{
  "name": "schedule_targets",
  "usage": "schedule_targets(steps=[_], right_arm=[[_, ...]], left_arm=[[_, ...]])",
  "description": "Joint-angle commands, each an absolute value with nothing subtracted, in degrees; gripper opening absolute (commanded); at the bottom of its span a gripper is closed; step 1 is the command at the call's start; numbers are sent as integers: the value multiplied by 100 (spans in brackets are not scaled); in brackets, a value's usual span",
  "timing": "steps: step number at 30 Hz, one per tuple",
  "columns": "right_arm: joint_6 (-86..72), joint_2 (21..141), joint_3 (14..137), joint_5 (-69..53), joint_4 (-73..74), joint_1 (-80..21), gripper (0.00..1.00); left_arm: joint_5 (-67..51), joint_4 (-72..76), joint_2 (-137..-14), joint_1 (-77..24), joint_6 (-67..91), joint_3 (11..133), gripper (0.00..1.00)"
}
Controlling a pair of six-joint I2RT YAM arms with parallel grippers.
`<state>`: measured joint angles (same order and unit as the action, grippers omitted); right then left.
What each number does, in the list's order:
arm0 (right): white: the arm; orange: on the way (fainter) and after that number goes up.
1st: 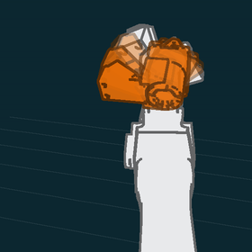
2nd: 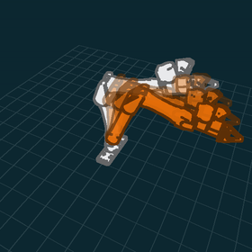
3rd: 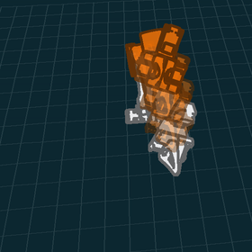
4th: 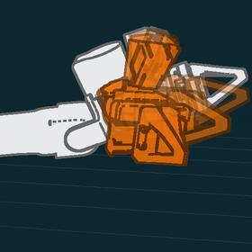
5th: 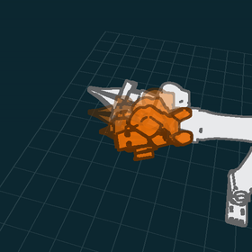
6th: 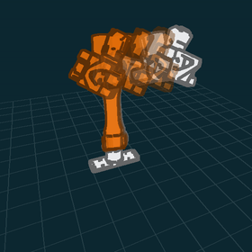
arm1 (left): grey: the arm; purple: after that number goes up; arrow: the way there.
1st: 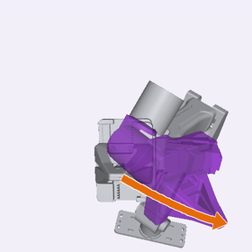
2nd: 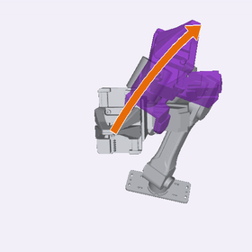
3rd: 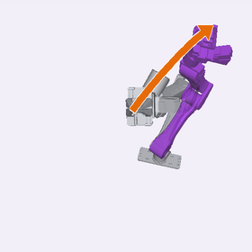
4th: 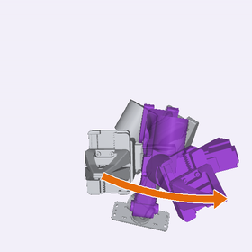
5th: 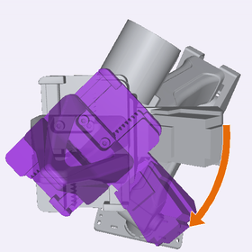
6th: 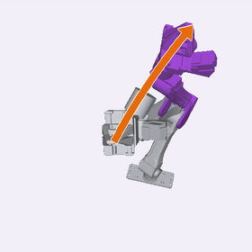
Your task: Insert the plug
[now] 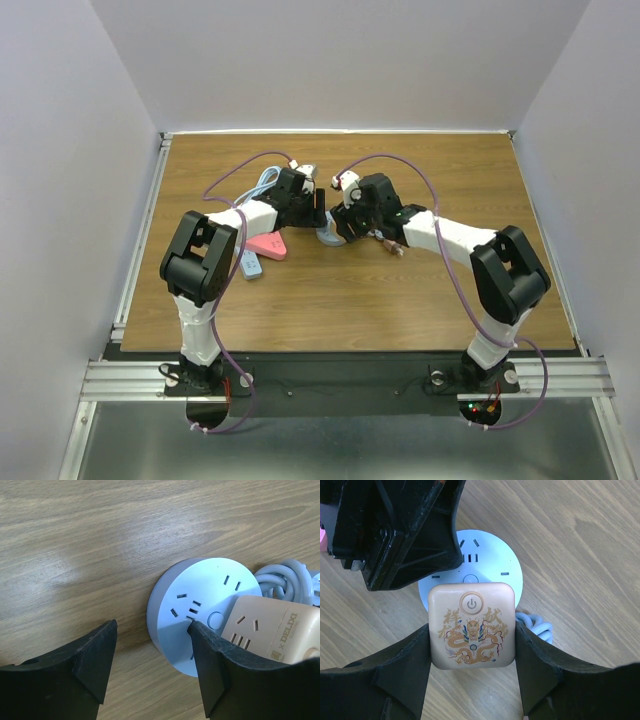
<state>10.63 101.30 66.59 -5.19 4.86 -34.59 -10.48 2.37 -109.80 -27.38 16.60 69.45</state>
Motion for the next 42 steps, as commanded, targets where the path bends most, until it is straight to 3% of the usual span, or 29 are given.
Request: schedule_targets(steps=[1, 7, 10, 22, 42], right_arm=[[949, 10564, 6249, -202, 914, -3507, 1], [774, 10766, 6108, -202, 809, -3516, 1], [730, 10854, 6065, -185, 800, -3533, 0], [624, 11162, 6301, -97, 896, -3577, 1], [-404, 11628, 6065, -483, 1028, -3973, 0]], left_arm=[[-1169, 290, -11030, -2795, 1652, 6891, 70], [-1186, 281, -11074, -2795, 1626, 6891, 63], [-1187, 264, -11118, -2786, 1617, 6908, 52], [-1257, 246, -11382, -2786, 1573, 6970, 32], [-1362, 325, -11347, -2786, 1600, 6855, 29]])
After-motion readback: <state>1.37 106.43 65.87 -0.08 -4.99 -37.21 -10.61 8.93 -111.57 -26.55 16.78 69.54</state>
